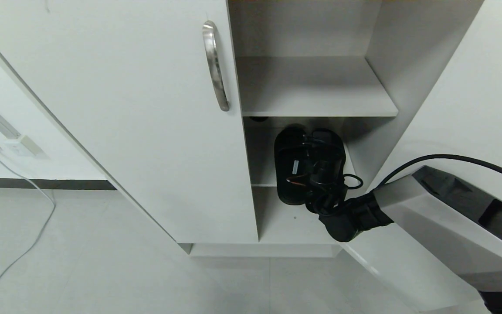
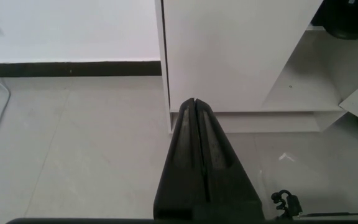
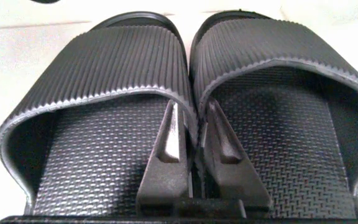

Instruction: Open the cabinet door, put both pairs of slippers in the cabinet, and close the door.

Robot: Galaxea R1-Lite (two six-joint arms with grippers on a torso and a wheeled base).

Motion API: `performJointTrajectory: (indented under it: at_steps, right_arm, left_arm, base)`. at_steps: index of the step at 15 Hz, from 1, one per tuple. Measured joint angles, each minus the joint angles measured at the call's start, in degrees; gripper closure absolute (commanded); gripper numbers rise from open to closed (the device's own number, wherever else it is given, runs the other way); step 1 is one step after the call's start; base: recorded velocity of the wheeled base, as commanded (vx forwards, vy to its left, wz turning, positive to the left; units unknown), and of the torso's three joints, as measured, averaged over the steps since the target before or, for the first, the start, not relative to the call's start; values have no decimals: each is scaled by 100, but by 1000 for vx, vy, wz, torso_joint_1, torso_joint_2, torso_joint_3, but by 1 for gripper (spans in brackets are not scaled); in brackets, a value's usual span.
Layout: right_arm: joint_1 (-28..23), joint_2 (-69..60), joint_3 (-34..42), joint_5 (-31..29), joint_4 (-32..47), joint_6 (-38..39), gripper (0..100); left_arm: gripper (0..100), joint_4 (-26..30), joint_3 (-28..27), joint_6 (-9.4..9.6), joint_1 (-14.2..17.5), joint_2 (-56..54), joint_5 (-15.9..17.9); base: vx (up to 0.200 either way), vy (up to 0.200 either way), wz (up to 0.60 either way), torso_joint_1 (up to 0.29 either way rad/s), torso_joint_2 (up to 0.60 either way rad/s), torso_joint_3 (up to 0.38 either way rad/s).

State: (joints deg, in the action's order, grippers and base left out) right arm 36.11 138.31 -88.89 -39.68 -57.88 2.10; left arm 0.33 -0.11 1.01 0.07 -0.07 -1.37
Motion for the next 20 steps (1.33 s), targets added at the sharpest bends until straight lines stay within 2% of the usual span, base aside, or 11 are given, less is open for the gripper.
performJointTrajectory:
  at_steps: [12, 20]
  right_arm:
    - [-113, 345, -866, 132, 421, 1, 100]
    - [-210, 438, -958, 156, 534, 6, 100]
  left_arm:
    - [100, 2, 1, -4, 0, 0, -2]
    - [100, 0, 1, -4, -2, 0, 0]
  base:
    - [0, 0, 0, 0, 0, 0]
    - [0, 0, 0, 0, 0, 0]
